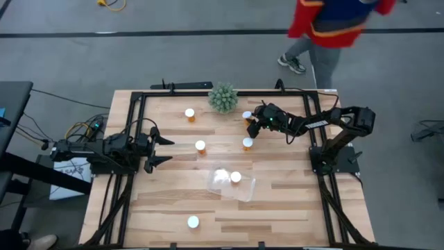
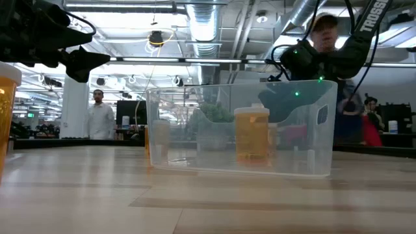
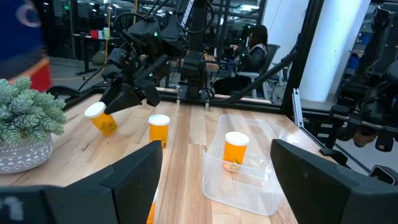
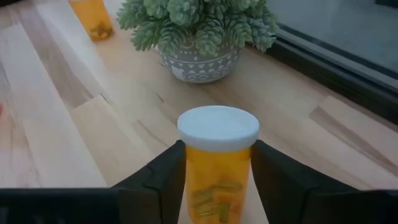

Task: Pick and place pill bottles into a basket
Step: Put the orange pill bottle into the transparent bin

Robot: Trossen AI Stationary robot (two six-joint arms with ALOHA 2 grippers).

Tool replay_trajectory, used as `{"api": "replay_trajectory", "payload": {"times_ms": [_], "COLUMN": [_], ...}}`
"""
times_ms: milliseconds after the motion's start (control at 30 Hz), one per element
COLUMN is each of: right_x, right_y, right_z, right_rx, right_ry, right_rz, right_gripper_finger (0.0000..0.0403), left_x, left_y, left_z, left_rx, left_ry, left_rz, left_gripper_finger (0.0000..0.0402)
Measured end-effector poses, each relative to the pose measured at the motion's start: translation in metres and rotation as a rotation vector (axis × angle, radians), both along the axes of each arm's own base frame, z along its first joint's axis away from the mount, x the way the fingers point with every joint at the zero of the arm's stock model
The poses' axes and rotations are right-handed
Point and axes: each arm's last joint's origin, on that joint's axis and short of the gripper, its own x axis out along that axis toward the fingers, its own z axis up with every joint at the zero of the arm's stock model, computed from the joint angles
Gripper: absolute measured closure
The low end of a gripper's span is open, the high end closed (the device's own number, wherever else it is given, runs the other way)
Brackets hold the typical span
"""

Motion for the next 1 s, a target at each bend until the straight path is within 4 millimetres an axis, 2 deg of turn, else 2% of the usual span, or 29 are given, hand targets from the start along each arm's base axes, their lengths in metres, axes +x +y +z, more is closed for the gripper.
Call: {"api": "replay_trajectory", "payload": {"times_ms": [667,1000], "right_x": [0.007,0.022], "right_y": [0.003,0.005], "right_z": [0.004,0.02], "right_rx": [0.014,-0.019], "right_ry": [0.012,-0.032], "right_rz": [0.046,0.101], "right_gripper_finger": [0.0252,0.0257], "left_x": [0.0,0.0], "left_y": [0.0,0.0], "left_z": [0.0,0.0], "left_rx": [-0.001,-0.002], "left_ry": [0.0,0.0], "left_rz": [0.0,0.0], "left_gripper_finger": [0.0111,0.0111]}}
